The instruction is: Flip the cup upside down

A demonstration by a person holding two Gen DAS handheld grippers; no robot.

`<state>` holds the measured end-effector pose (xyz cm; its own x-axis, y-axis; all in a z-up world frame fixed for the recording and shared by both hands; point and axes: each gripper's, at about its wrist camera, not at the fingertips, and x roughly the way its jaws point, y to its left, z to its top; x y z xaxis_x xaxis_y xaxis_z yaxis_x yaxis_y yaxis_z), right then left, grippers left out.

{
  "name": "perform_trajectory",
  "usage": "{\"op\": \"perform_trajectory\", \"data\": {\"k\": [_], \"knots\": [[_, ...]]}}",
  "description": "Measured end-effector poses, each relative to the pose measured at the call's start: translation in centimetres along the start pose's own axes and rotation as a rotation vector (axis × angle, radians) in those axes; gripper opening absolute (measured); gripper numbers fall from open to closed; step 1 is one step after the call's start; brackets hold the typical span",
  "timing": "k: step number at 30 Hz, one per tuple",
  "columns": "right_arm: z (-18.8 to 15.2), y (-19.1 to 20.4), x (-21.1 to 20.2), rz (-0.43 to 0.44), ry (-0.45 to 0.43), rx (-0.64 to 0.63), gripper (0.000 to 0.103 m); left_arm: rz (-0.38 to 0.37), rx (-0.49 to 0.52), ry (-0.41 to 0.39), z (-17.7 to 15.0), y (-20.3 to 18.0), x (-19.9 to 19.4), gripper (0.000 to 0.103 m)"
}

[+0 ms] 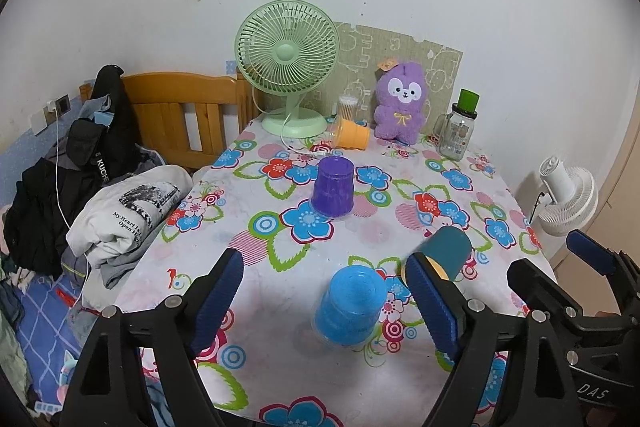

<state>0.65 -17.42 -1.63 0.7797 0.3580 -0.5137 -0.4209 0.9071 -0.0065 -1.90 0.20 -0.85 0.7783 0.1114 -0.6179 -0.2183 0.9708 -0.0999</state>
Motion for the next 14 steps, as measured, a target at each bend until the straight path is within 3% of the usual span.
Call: {"op": "perform_trajectory", "data": {"k": [14], "knots": [[-0.17,-0.01,0.14,0.000,0.007,0.006,0.102,-0.004,0.004,0.001,0.12,-0.49,0.00,0.088]]}}
